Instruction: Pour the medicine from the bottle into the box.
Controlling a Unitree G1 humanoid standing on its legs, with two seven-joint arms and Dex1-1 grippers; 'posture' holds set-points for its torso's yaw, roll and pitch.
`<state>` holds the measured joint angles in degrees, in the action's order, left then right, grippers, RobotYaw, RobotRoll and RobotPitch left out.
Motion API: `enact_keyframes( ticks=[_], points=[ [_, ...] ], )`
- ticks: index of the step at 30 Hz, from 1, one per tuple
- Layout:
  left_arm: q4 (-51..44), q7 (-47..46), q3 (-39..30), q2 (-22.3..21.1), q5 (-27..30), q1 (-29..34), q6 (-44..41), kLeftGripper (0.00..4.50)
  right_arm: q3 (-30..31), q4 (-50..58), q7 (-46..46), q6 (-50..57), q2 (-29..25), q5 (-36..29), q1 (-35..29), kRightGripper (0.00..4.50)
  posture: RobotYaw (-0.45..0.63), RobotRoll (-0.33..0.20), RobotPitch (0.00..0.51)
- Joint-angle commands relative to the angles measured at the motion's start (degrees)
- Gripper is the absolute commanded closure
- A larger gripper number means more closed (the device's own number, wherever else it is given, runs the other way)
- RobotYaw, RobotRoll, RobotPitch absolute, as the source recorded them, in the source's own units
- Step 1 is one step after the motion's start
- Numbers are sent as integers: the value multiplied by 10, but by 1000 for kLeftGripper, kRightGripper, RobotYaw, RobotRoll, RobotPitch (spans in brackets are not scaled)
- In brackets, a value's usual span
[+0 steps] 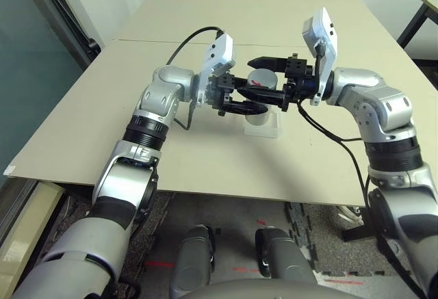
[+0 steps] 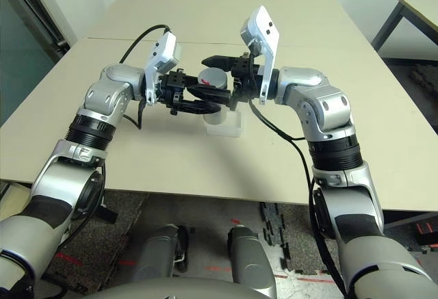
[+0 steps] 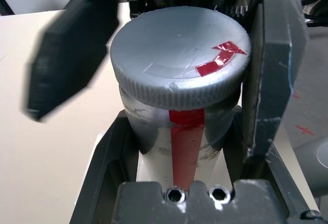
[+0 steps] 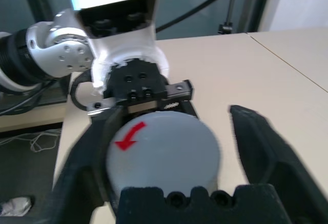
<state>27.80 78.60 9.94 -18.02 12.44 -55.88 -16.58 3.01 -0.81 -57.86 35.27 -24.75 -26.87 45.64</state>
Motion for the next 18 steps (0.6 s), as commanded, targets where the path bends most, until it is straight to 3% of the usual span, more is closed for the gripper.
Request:
enact_keyframes(
  ticks=[1,12,18],
  points=[
    [-6,2,0,-1,10,2,-3,2019,-6,-1,-5,-16,-9,-1,-1,1652,-23,0,82],
    [-45,4,5,-19,20,24,-18,2020,0,-40,-73,-45,-40,-10,15,1788,-6,0,64],
    [-69,16,21,-13,24,28,-26,2019,40,-201,-193,-105,-18,10,102,1788,-4,0,63]
  ],
)
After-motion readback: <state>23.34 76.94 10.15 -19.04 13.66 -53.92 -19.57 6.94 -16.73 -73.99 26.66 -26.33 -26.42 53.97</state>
